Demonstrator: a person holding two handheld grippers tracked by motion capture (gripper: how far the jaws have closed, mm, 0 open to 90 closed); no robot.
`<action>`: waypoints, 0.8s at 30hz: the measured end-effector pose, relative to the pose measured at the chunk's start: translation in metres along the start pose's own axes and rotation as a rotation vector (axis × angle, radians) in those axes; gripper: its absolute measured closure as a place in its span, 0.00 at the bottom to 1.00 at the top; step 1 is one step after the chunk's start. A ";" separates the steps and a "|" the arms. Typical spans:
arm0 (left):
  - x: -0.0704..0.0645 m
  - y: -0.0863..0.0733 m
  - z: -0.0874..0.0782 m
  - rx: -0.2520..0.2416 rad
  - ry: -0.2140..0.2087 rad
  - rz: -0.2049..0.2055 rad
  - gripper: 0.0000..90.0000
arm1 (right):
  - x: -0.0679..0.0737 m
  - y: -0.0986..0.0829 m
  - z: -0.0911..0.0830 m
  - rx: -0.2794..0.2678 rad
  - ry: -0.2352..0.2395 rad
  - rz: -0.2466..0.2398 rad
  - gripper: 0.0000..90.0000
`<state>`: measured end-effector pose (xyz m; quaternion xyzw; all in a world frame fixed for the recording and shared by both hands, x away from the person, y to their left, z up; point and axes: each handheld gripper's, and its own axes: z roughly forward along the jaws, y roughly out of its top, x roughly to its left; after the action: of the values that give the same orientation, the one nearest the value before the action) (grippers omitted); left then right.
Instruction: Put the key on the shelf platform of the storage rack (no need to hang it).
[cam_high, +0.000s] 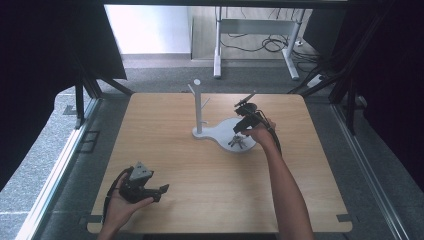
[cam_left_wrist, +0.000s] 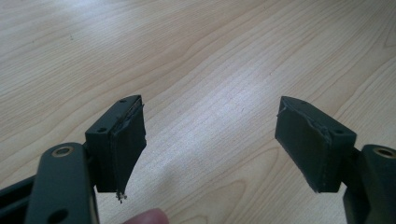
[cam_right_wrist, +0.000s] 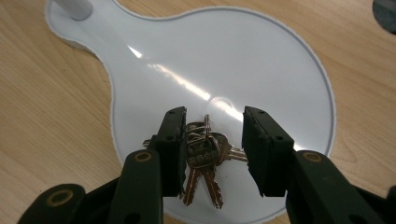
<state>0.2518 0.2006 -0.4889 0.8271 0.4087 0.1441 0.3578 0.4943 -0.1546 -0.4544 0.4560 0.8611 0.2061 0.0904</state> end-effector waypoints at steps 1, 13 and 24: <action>0.000 0.000 0.000 0.000 0.000 -0.002 0.27 | 0.000 0.000 0.000 0.000 0.000 0.000 0.66; -0.001 0.000 0.003 0.008 -0.001 0.004 0.27 | 0.007 -0.024 -0.024 -0.069 0.066 -0.055 0.60; -0.004 0.000 0.005 0.019 -0.003 0.008 0.27 | 0.003 -0.062 -0.039 -0.100 0.081 -0.075 0.57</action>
<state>0.2526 0.1952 -0.4924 0.8322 0.4064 0.1404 0.3501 0.4330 -0.1938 -0.4459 0.4097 0.8690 0.2638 0.0858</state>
